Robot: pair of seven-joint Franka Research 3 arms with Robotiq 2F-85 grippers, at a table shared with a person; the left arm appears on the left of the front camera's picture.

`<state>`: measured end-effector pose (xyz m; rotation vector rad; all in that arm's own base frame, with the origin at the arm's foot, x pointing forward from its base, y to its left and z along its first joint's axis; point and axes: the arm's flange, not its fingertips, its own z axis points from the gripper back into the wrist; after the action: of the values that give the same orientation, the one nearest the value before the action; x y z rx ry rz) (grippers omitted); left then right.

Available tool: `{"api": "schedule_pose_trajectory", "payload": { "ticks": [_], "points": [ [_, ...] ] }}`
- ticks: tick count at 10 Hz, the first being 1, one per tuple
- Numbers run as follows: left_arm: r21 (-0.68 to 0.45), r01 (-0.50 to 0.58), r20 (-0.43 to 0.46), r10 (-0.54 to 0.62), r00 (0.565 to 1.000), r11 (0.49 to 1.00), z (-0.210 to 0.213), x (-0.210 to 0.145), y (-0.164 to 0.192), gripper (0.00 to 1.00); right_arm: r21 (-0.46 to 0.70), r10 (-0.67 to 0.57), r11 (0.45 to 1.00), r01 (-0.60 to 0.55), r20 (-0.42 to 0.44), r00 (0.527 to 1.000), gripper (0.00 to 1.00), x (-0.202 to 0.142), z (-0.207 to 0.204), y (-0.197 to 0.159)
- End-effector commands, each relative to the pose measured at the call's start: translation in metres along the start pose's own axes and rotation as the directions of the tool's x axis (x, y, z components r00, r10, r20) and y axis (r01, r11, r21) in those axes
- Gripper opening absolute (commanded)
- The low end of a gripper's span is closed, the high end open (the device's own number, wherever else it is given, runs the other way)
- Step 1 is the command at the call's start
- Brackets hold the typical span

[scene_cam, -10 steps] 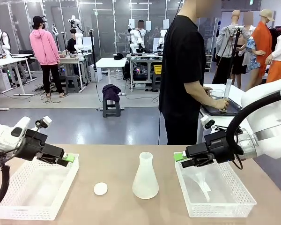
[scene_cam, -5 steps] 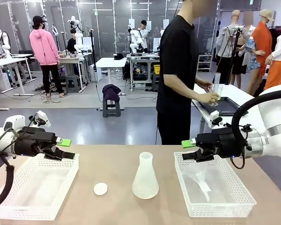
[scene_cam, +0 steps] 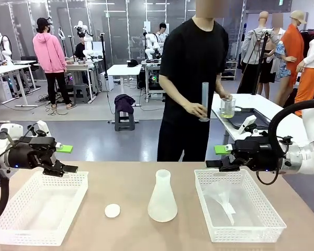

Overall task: Prepare the solutions needed for the experiment.
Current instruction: Pick up the Plastic Funnel and insert it into the Big flask.

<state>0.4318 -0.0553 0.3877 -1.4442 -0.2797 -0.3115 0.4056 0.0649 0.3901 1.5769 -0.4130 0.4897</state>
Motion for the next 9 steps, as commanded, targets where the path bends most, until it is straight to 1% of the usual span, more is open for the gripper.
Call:
{"api": "schedule_pose_trajectory", "payload": {
  "ticks": [1,4,5,6,9],
  "points": [
    [-0.092,-0.030,0.020,0.032,0.999,0.995,0.0012,-0.0053,-0.0074,1.00,0.037,0.054,0.998,-0.053,-0.027,0.998,1.00,-0.0047,0.0008,0.0027],
    [-0.143,-0.031,-0.009,0.030,1.000,0.989,0.0032,-0.0045,-0.0098,1.00,0.030,0.083,0.996,-0.082,-0.043,0.996,1.00,-0.0068,-0.0008,0.0097],
    [-0.100,-0.025,0.004,0.025,1.000,0.995,0.0043,-0.0053,-0.0115,1.00,-0.014,0.061,0.998,-0.062,-0.031,0.998,1.00,-0.0069,-0.0037,0.0087],
    [-0.108,-0.016,-0.023,0.013,1.000,0.994,0.0038,-0.0075,-0.0082,1.00,0.034,0.054,0.998,-0.053,-0.031,0.998,1.00,-0.0032,-0.0019,0.0062],
    [-0.108,-0.016,-0.023,0.013,1.000,0.994,0.0038,-0.0075,-0.0082,1.00,0.034,0.054,0.998,-0.053,-0.031,0.998,1.00,-0.0032,-0.0019,0.0062]
  ]
}}
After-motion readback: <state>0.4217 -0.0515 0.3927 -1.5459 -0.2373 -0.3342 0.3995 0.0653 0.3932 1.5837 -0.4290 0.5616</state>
